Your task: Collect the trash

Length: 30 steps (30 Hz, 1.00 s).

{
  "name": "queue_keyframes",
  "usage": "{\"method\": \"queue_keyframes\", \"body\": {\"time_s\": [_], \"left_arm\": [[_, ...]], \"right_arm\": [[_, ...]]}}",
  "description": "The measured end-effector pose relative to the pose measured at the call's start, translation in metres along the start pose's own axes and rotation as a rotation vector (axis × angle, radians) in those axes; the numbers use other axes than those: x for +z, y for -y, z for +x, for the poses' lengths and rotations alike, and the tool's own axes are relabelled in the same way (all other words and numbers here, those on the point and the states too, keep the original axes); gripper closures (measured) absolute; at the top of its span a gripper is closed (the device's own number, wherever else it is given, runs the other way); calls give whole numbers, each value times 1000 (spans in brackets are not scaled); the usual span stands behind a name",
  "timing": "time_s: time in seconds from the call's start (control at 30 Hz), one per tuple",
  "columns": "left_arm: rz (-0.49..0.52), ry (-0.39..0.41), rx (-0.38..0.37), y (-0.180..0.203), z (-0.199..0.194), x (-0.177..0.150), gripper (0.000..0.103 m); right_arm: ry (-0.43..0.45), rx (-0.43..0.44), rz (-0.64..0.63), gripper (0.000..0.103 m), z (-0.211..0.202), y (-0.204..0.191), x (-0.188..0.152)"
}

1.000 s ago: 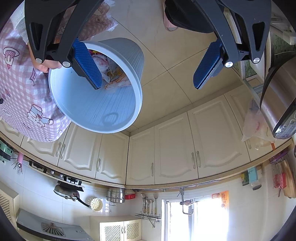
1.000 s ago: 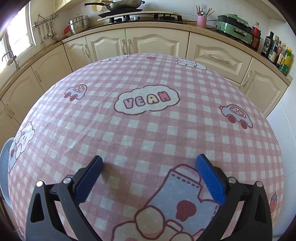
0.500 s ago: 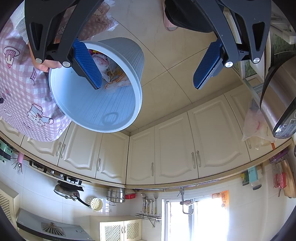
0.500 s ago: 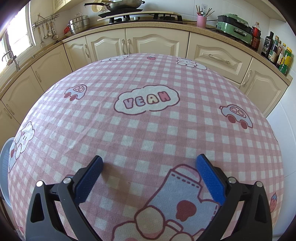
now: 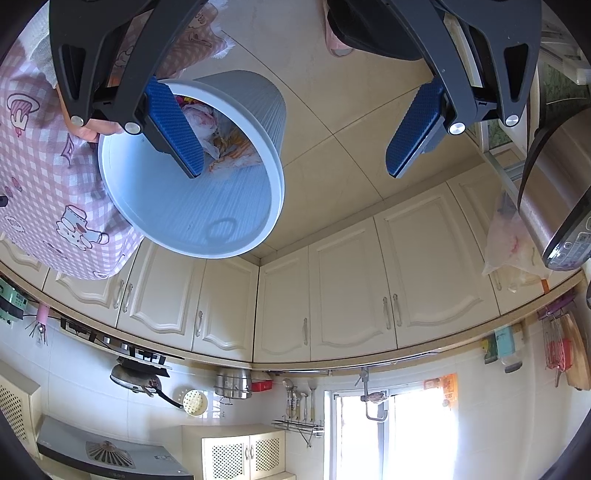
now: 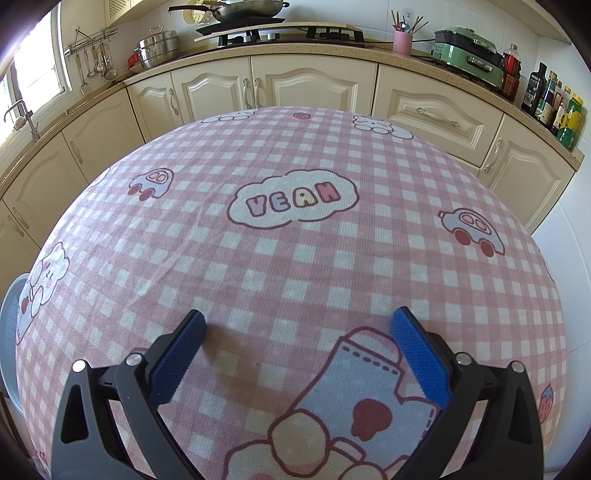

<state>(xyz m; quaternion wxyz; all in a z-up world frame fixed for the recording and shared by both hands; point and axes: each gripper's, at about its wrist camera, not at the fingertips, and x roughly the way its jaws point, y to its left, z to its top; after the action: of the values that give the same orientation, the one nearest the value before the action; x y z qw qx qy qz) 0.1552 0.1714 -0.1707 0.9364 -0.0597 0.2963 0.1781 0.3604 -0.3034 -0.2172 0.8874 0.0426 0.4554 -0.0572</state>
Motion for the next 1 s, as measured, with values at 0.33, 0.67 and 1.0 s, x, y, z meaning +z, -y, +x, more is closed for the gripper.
{"method": "queue_keyframes", "body": {"time_s": [0.33,0.67,1.0], "left_arm": [[6,-7,-14,-1,0,-1,8],[7,-11,-20,-1,0,-1,8],[7,-14,-23,0,0,-1,8]], "right_arm": [[0,0,0,4,0,0,0],[0,0,0,4,0,0,0],[0,0,0,4,0,0,0]]}}
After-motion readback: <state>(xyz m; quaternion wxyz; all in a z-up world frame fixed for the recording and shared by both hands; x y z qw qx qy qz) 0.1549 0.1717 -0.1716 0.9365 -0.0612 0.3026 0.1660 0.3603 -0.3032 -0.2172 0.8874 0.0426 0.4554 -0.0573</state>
